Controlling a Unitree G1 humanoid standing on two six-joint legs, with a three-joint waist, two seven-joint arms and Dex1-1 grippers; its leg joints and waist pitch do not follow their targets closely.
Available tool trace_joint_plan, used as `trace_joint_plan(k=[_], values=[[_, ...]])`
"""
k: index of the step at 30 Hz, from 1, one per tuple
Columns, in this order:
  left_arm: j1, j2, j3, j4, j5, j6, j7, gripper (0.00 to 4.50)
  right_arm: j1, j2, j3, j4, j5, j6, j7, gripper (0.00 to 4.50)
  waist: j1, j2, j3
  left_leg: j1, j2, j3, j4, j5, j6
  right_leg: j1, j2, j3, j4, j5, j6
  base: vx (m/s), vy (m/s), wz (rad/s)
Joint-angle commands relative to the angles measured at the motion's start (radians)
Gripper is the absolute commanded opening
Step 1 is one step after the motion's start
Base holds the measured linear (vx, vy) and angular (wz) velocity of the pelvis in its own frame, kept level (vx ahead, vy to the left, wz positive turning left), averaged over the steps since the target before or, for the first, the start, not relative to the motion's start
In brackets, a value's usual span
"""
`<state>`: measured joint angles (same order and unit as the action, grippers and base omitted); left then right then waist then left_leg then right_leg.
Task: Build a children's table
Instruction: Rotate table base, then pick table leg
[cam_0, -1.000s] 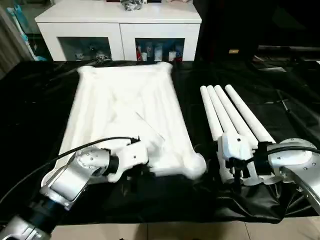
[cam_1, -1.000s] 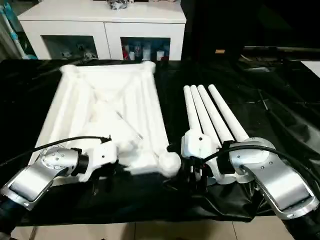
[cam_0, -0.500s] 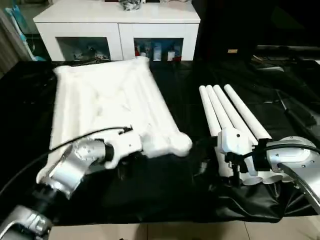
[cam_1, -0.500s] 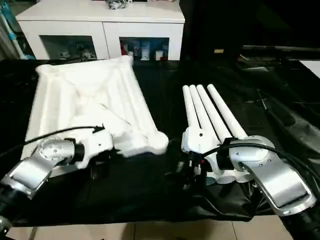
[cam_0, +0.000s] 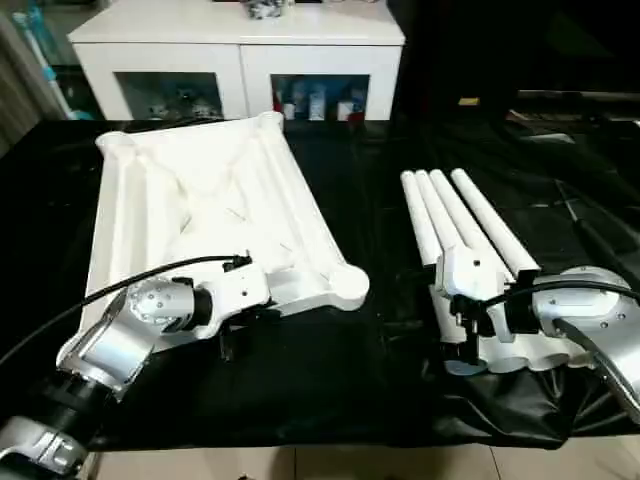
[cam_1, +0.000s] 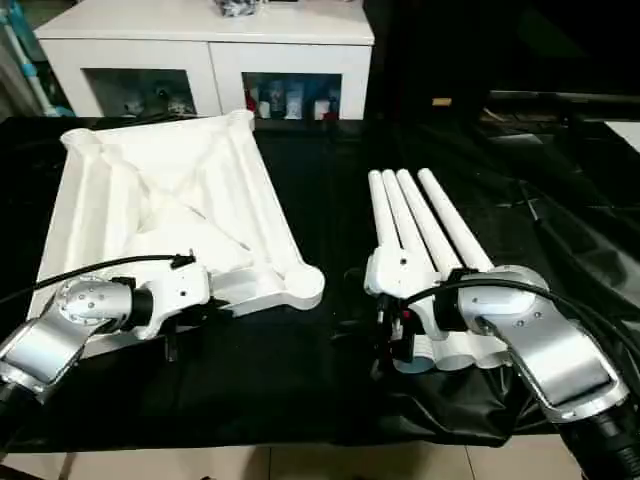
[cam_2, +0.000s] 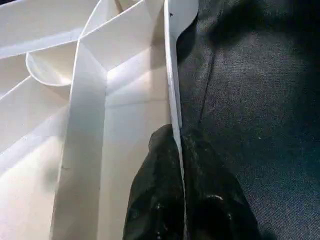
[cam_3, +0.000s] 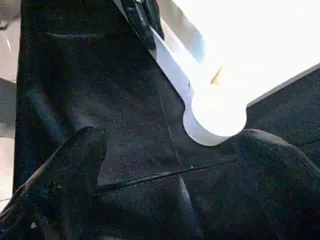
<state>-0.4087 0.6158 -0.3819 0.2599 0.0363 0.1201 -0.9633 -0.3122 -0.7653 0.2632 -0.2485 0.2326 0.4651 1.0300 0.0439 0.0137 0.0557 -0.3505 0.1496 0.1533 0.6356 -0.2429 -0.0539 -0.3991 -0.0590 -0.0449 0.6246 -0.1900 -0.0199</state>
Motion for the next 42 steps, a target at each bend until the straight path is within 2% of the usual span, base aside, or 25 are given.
trace_joint_plan(k=[1, 3, 5, 11, 13, 15, 16, 18, 20, 22, 23, 25, 26, 27, 28, 29, 30, 33, 34, 35, 38, 39, 42], values=[[0.001, 0.037, 0.02, -0.021, 0.015, 0.011, -0.017, 0.05, -0.009, 0.003, -0.018, 0.017, -0.01, -0.01, -0.006, 4.5, 0.007, 0.005, -0.057, -0.004, 0.077, -0.026, -0.091, -0.122, 0.05, 0.057, -0.093, 0.056, -0.069, -0.15, -0.261, 0.0, 0.0, 0.0], [0.001, 0.043, 0.026, -0.025, 0.004, 0.025, -0.029, 0.05, -0.011, 0.005, -0.019, 0.021, -0.015, -0.002, -0.018, 4.5, 0.005, 0.004, -0.057, -0.004, 0.076, -0.027, -0.091, -0.124, 0.048, 0.056, -0.091, 0.056, -0.069, -0.148, -0.263, 0.0, 0.0, 0.0], [0.0, 0.047, 0.038, -0.033, -0.009, 0.058, -0.038, 0.46, -0.014, 0.011, -0.022, 0.026, -0.003, 0.037, -0.028, 4.5, 0.005, 0.005, -0.056, -0.003, 0.075, -0.026, -0.092, -0.126, 0.044, 0.056, -0.091, 0.056, -0.069, -0.155, -0.265, 0.0, 0.0, 0.0], [-0.005, 0.067, 0.077, -0.063, -0.038, 0.084, -0.047, 1.02, -0.025, 0.04, -0.037, 0.03, 0.015, 0.134, -0.075, 4.5, 0.005, 0.004, -0.054, -0.001, 0.074, -0.025, -0.092, -0.132, 0.037, 0.053, -0.091, 0.056, -0.072, -0.188, -0.257, 0.0, 0.0, 0.0], [-0.002, 0.077, 0.098, -0.087, -0.063, 0.101, -0.062, 1.07, -0.028, 0.054, -0.045, 0.036, 0.016, 0.141, -0.094, 4.5, 0.005, 0.002, -0.054, -0.001, 0.075, -0.025, -0.092, -0.136, 0.033, 0.053, -0.091, 0.056, -0.071, -0.193, -0.257, 0.0, 0.0, 0.0], [0.008, 0.089, 0.141, -0.148, -0.132, 0.152, -0.09, 1.4, -0.037, 0.092, -0.053, 0.052, -0.012, 0.137, -0.162, 4.5, 0.004, -0.001, -0.054, -0.003, 0.073, -0.024, -0.094, -0.137, 0.02, 0.051, -0.091, 0.056, -0.07, -0.205, -0.258, 0.0, 0.0, 0.0], [0.012, 0.091, 0.156, -0.168, -0.153, 0.163, -0.094, 1.4, -0.041, 0.111, -0.057, 0.058, -0.023, 0.147, -0.196, 4.5, 0.003, 0.001, -0.054, 0.0, 0.072, -0.023, -0.093, -0.135, 0.014, 0.049, -0.089, 0.055, -0.069, -0.205, -0.259, 0.0, 0.0, 0.0], [0.021, 0.096, 0.189, -0.212, -0.197, 0.203, -0.099, 1.52, -0.054, 0.167, -0.083, 0.072, -0.033, 0.21, -0.287, 4.5, 0.002, 0.0, -0.053, 0.0, 0.071, -0.022, -0.094, -0.125, 0.009, 0.048, -0.087, 0.056, -0.068, -0.202, -0.256, 0.0, 0.0, 0.0], [0.034, 0.087, 0.222, -0.272, -0.243, 0.256, -0.09, 1.61, -0.081, 0.257, -0.142, 0.102, -0.041, 0.302, -0.426, 4.5, 0.0, -0.004, -0.054, 0.001, 0.069, -0.02, -0.094, -0.11, 0.002, 0.046, -0.084, 0.055, -0.066, -0.194, -0.253, 0.0, 0.0, 0.0], [0.047, 0.061, 0.237, -0.308, -0.276, 0.288, -0.071, 1.83, -0.108, 0.33, -0.195, 0.131, -0.056, 0.348, -0.54, 4.5, -0.001, -0.005, -0.056, 0.001, 0.067, -0.019, -0.094, -0.092, -0.008, 0.047, -0.084, 0.054, -0.064, -0.185, -0.251, 0.0, 0.0, 0.0], [0.061, 0.028, 0.241, -0.337, -0.293, 0.315, -0.045, 1.95, -0.131, 0.403, -0.243, 0.155, -0.09, 0.36, -0.671, 4.5, -0.002, -0.005, -0.055, -0.001, 0.068, -0.018, -0.095, -0.08, -0.017, 0.046, -0.085, 0.055, -0.062, -0.175, -0.251, 0.0, 0.0, 0.0], [0.064, 0.019, 0.24, -0.344, -0.295, 0.323, -0.038, 2.04, -0.136, 0.422, -0.256, 0.161, -0.098, 0.365, -0.707, 4.5, 0.0, -0.008, -0.059, 0.004, 0.065, -0.014, -0.093, -0.071, -0.025, 0.046, -0.081, 0.055, -0.062, -0.161, -0.241, 0.0, 0.0, 0.0], [0.069, 0.016, 0.238, -0.356, -0.298, 0.332, -0.034, 2.23, -0.14, 0.433, -0.26, 0.16, -0.113, 0.386, -0.732, 4.5, 0.001, -0.006, -0.058, 0.003, 0.064, -0.012, -0.093, -0.049, -0.023, 0.045, -0.078, 0.056, -0.058, -0.12, -0.237, 0.0, 0.0, 0.0], [0.074, 0.012, 0.232, -0.367, -0.296, 0.344, -0.027, 2.32, -0.145, 0.442, -0.264, 0.159, -0.119, 0.416, -0.744, 4.5, -0.001, -0.011, -0.057, 0.001, 0.063, -0.012, -0.095, -0.045, -0.022, 0.047, -0.075, 0.056, -0.057, -0.114, -0.234, 0.0, 0.0, 0.0], [0.075, 0.012, 0.231, -0.372, -0.296, 0.348, -0.025, 2.4, -0.147, 0.445, -0.265, 0.159, -0.12, 0.425, -0.748, 4.5, 0.002, -0.008, -0.058, 0.002, 0.062, -0.012, -0.095, -0.047, -0.021, 0.049, -0.078, 0.055, -0.057, -0.116, -0.225, 0.0, 0.0, 0.0], [0.081, 0.0, 0.225, -0.401, -0.302, 0.367, -0.014, 2.49, -0.167, 0.46, -0.268, 0.158, -0.15, 0.556, -0.769, 4.5, -0.002, -0.014, -0.056, -0.002, 0.06, -0.014, -0.096, -0.038, -0.019, 0.054, -0.076, 0.056, -0.055, -0.112, -0.224, 0.0, 0.0, 0.0], [0.082, -0.006, 0.223, -0.411, -0.306, 0.37, -0.011, 2.59, -0.177, 0.464, -0.27, 0.162, -0.157, 0.609, -0.768, 4.5, -0.001, -0.013, -0.057, -0.003, 0.06, -0.015, -0.097, -0.035, -0.018, 0.055, -0.077, 0.055, -0.057, -0.119, -0.223, 0.0, 0.0, 0.0], [0.083, -0.03, 0.214, -0.462, -0.333, 0.394, 0.001, 2.85, -0.208, 0.481, -0.285, 0.174, -0.156, 0.803, -0.764, 4.5, -0.002, -0.019, -0.055, -0.001, 0.062, -0.014, -0.096, -0.043, -0.021, 0.053, -0.081, 0.056, -0.06, -0.149, -0.219, 0.0, 0.0, 0.0], [0.083, -0.031, 0.213, -0.465, -0.334, 0.395, 0.001, 2.94, -0.21, 0.483, -0.287, 0.175, -0.154, 0.811, -0.767, 4.5, -0.001, -0.018, -0.053, 0.0, 0.063, -0.014, -0.096, -0.052, -0.025, 0.051, -0.081, 0.057, -0.063, -0.165, -0.218, 0.0, 0.0, 0.0], [0.081, -0.041, 0.2, -0.499, -0.337, 0.41, 0.003, 3.04, -0.22, 0.505, -0.311, 0.186, -0.135, 0.879, -0.8, 4.5, -0.001, -0.03, -0.053, -0.001, 0.064, -0.012, -0.097, -0.044, -0.027, 0.053, -0.082, 0.058, -0.061, -0.169, -0.209, 0.0, 0.0, 0.0], [0.072, -0.051, 0.182, -0.534, -0.336, 0.423, 0.001, 3.22, -0.223, 0.546, -0.367, 0.201, -0.103, 0.937, -0.833, 4.5, 0.001, -0.03, -0.053, 0.002, 0.063, -0.01, -0.098, -0.031, -0.032, 0.049, -0.081, 0.059, -0.063, -0.174, -0.194, 0.0, 0.0, 0.0], [0.067, -0.054, 0.18, -0.541, -0.337, 0.428, 0.003, 3.42, -0.223, 0.555, -0.379, 0.204, -0.095, 0.949, -0.834, 4.5, 0.001, -0.031, -0.053, 0.002, 0.063, -0.009, -0.098, -0.033, -0.034, 0.049, -0.081, 0.059, -0.063, -0.174, -0.192, 0.0, 0.0, 0.0], [0.06, -0.055, 0.179, -0.559, -0.346, 0.446, 0.01, 3.55, -0.225, 0.564, -0.385, 0.203, -0.111, 0.977, -0.839, 4.5, 0.003, -0.033, -0.053, 0.003, 0.062, -0.01, -0.1, -0.026, -0.044, 0.049, -0.08, 0.058, -0.062, -0.164, -0.187, 0.0, 0.0, 0.0]])
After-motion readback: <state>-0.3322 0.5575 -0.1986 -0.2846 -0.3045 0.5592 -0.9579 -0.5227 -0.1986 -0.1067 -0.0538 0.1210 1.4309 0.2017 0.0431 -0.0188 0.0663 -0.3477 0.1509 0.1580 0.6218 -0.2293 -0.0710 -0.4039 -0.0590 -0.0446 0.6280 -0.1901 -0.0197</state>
